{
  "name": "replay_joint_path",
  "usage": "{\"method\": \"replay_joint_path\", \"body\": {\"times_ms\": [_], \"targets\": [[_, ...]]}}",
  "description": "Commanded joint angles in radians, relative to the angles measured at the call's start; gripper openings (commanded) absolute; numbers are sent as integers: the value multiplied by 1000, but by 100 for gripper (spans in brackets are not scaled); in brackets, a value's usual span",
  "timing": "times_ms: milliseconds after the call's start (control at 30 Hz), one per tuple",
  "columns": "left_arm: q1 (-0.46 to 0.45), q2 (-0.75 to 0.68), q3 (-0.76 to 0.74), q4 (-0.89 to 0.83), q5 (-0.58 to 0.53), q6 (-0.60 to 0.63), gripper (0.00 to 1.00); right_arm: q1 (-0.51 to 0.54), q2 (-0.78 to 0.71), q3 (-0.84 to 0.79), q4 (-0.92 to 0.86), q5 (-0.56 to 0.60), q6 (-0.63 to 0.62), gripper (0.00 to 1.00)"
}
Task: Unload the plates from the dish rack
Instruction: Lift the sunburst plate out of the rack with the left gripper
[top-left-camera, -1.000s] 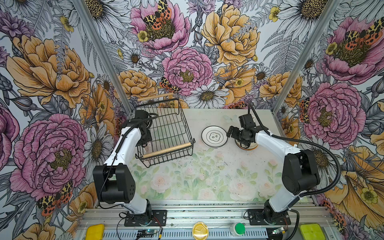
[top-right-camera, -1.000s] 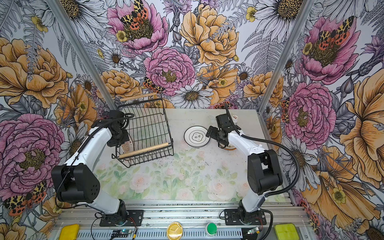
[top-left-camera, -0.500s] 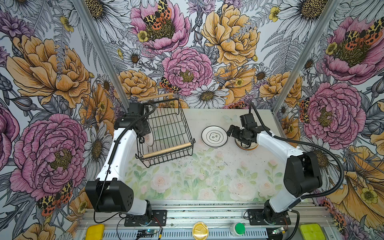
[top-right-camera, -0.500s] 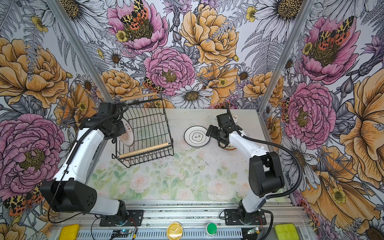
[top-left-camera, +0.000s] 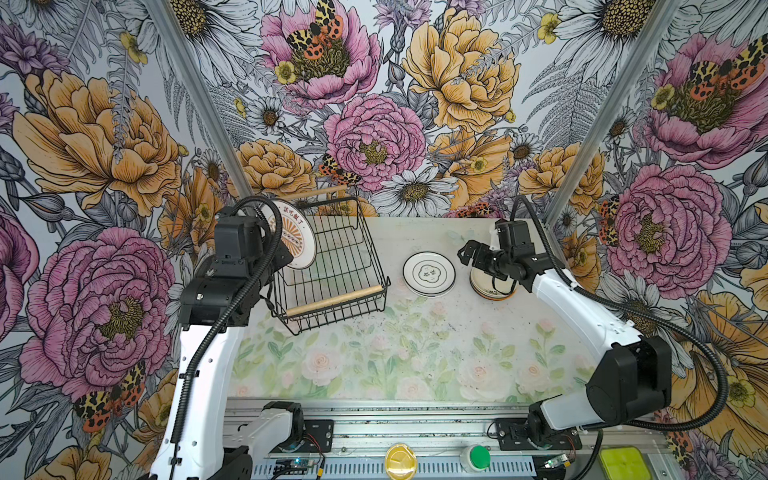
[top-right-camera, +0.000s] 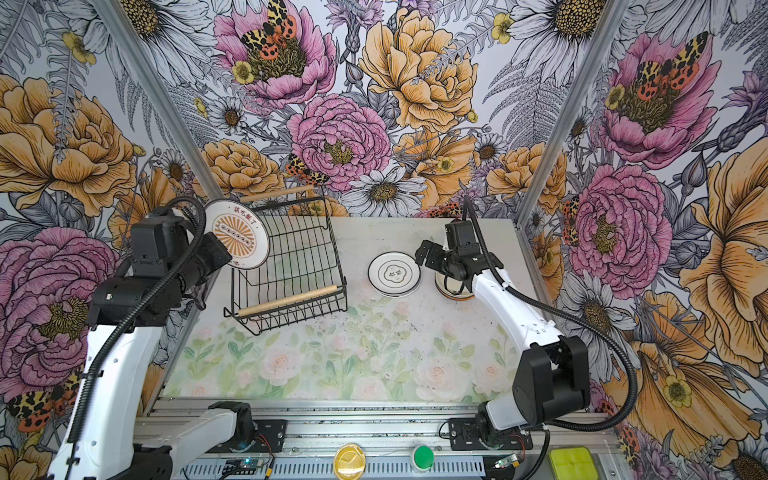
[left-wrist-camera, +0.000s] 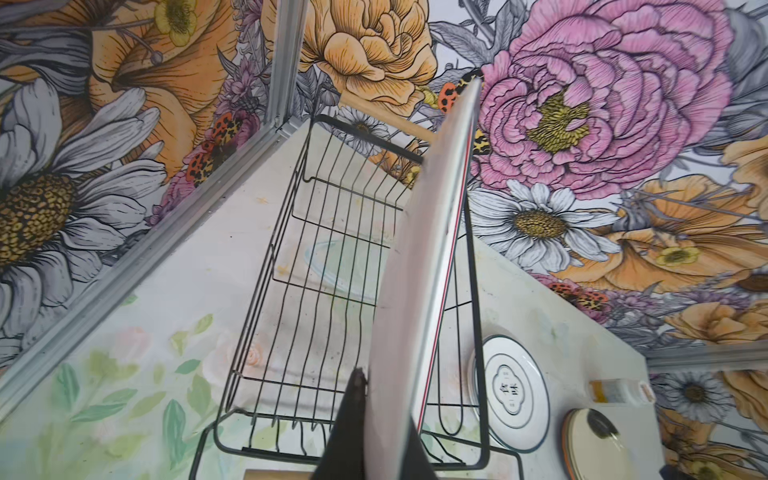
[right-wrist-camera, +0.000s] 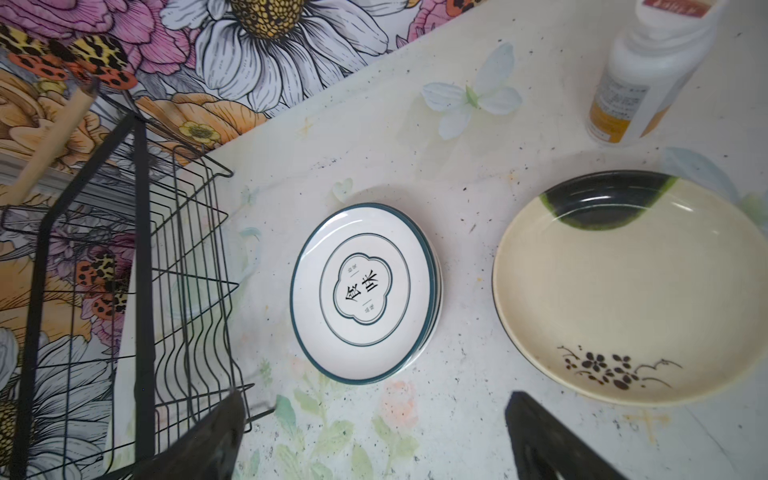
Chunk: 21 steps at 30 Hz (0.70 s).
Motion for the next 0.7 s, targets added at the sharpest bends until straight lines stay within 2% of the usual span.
{"method": "replay_joint_path", "body": {"times_ms": [0,200,367,467,667], "targets": [[-41,-60,-118,190,105,-152,0,-5,-98,-52,69,-100,-2,99],[-145,-116,-319,426,148,-315,0,-8,-242,-198,270,-269,78,99],[-230,-79,-377,552,159,-387,0,-6,-289,-336,538,-360,223,97],[-261,-62,-432,656,180,-441,0,-2,-283,-400,675,-384,320,94],[-328,17,-476,799,235,-505,0,44,-258,-444,803,-378,375,88]]}}
